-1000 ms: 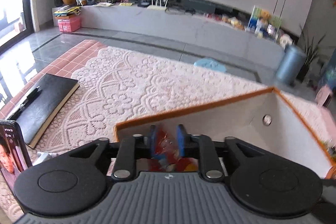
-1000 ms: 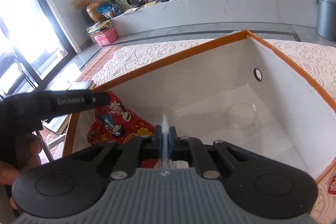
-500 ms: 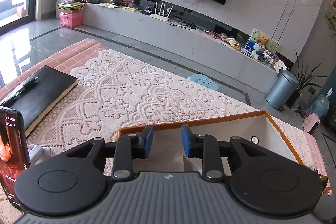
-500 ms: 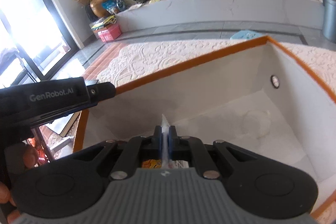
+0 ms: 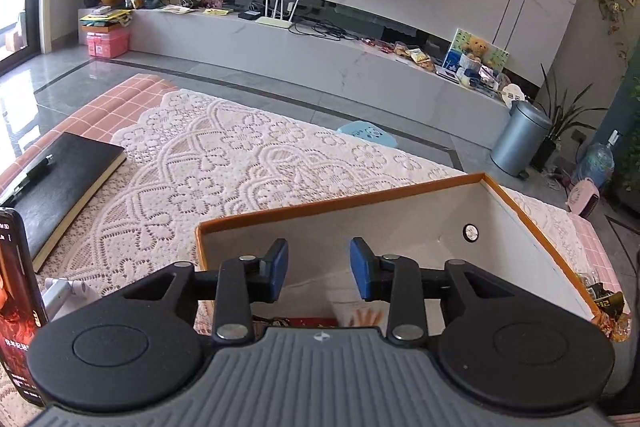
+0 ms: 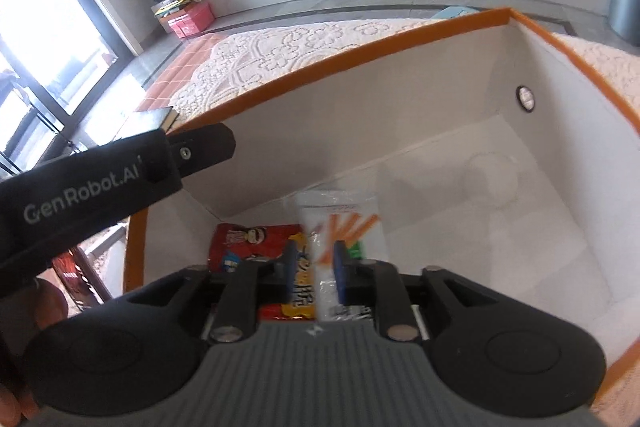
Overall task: Organize snacks
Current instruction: 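Carry both packets into the orange box and open both tools, then lift both tools out of the box back toward the snack pile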
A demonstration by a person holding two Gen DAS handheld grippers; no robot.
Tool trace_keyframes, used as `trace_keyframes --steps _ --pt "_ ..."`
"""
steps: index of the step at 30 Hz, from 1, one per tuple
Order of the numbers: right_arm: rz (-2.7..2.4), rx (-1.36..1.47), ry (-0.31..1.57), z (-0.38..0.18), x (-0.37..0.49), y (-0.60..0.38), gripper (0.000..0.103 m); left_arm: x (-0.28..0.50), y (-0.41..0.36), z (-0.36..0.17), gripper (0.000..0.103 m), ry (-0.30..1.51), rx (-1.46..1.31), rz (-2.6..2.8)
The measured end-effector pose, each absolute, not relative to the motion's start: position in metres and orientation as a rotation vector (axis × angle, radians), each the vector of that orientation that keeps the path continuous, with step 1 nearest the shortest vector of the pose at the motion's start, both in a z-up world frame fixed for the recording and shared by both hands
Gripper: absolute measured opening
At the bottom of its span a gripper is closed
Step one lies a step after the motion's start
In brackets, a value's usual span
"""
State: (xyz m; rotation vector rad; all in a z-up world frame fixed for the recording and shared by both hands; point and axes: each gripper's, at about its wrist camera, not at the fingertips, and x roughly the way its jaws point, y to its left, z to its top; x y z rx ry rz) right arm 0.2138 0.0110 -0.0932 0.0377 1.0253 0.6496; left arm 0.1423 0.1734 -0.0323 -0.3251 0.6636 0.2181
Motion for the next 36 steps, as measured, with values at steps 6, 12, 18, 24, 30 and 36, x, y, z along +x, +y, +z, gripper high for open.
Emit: trace_keyframes --steps 6,12,18,24,30,36 --pt "0.581 -0.051 0.942 -0.077 0.199 -0.006 0.042 0.14 0.165 -0.031 0.056 0.665 -0.299 0.192" --pt "0.496 -0.095 0.815 -0.052 0.182 -0.04 0.056 0.134 0.147 -0.025 0.066 0.64 -0.237 0.152" --pt "0.403 -0.083 0.669 -0.026 0.155 -0.085 0.071 0.12 0.118 -0.002 0.075 0.544 -0.162 0.127" --pt "0.303 -0.007 0.577 -0.006 0.126 -0.139 0.085 0.094 0.079 0.021 0.076 0.409 -0.072 0.076" --pt "0.131 -0.042 0.508 -0.007 0.089 -0.179 0.094 0.079 0.042 0.025 0.079 0.418 -0.053 -0.026" --pt "0.054 -0.003 0.613 -0.02 0.076 -0.229 0.094 0.076 0.008 0.021 0.08 0.527 -0.067 -0.185"
